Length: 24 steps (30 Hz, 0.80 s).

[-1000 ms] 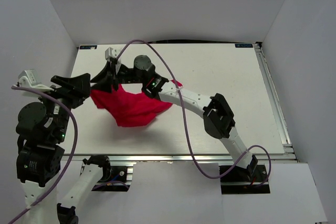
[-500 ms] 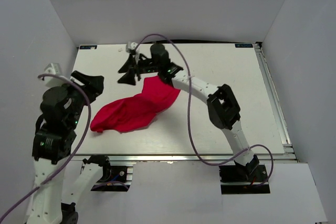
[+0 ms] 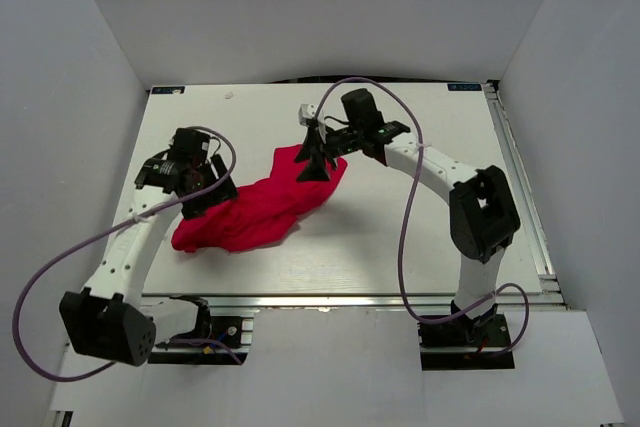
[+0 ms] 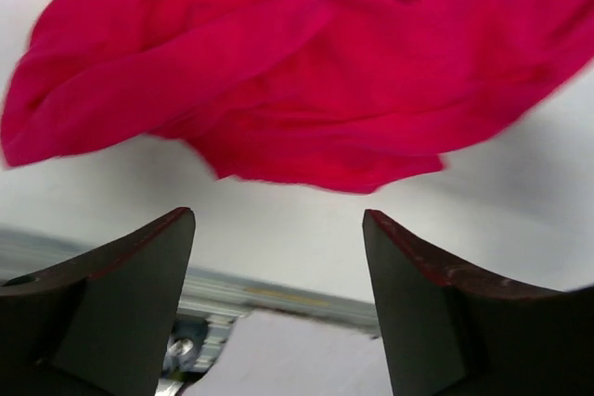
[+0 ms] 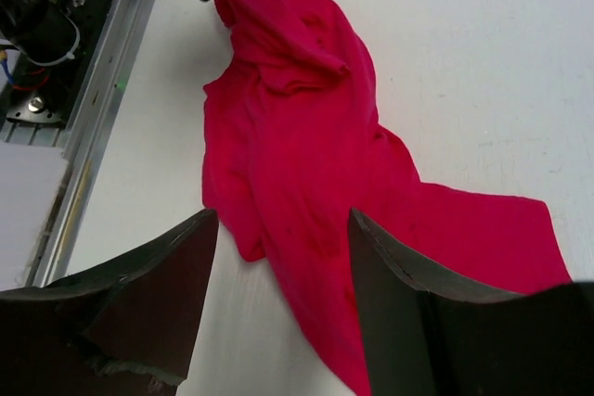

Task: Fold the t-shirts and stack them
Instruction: Flatten out the tshirt

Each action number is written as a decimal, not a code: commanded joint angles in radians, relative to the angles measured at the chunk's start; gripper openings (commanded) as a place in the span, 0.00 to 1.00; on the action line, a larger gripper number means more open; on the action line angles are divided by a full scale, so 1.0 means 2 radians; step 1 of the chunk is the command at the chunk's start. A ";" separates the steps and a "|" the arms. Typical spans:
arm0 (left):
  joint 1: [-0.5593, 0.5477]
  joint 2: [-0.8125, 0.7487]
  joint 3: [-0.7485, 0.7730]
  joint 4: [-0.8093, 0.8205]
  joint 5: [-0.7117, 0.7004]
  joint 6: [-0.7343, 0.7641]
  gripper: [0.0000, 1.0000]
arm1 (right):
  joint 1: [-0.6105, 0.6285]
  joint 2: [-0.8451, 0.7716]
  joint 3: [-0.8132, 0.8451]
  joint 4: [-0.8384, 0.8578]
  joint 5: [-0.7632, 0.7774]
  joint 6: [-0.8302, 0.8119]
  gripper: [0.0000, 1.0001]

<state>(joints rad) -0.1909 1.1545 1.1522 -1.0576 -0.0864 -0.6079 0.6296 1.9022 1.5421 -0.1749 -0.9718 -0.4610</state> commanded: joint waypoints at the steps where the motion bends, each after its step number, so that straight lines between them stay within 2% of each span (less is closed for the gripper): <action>1: 0.003 0.032 0.000 -0.075 -0.059 0.019 0.86 | -0.016 -0.029 -0.019 -0.005 -0.026 -0.002 0.64; 6: 0.010 0.071 0.011 -0.094 -0.092 0.061 0.87 | -0.032 -0.052 -0.053 0.008 -0.030 0.011 0.64; 11: 0.027 0.081 0.006 -0.093 -0.073 0.072 0.87 | -0.057 -0.067 -0.068 0.006 -0.043 0.021 0.64; 15: 0.031 0.132 0.021 -0.096 -0.089 0.068 0.98 | -0.081 -0.084 -0.083 0.006 -0.061 0.026 0.64; 18: 0.031 0.183 0.057 -0.116 -0.105 0.061 0.98 | -0.092 -0.095 -0.096 0.001 -0.069 0.024 0.64; 24: 0.031 0.236 0.073 -0.136 -0.103 0.057 0.96 | -0.117 -0.119 -0.128 0.018 -0.077 0.039 0.64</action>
<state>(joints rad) -0.1326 1.6226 1.2575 -1.2922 -0.2714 -0.4900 0.4152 1.7107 1.3109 -0.1715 -1.0817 -0.4137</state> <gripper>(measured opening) 0.966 0.645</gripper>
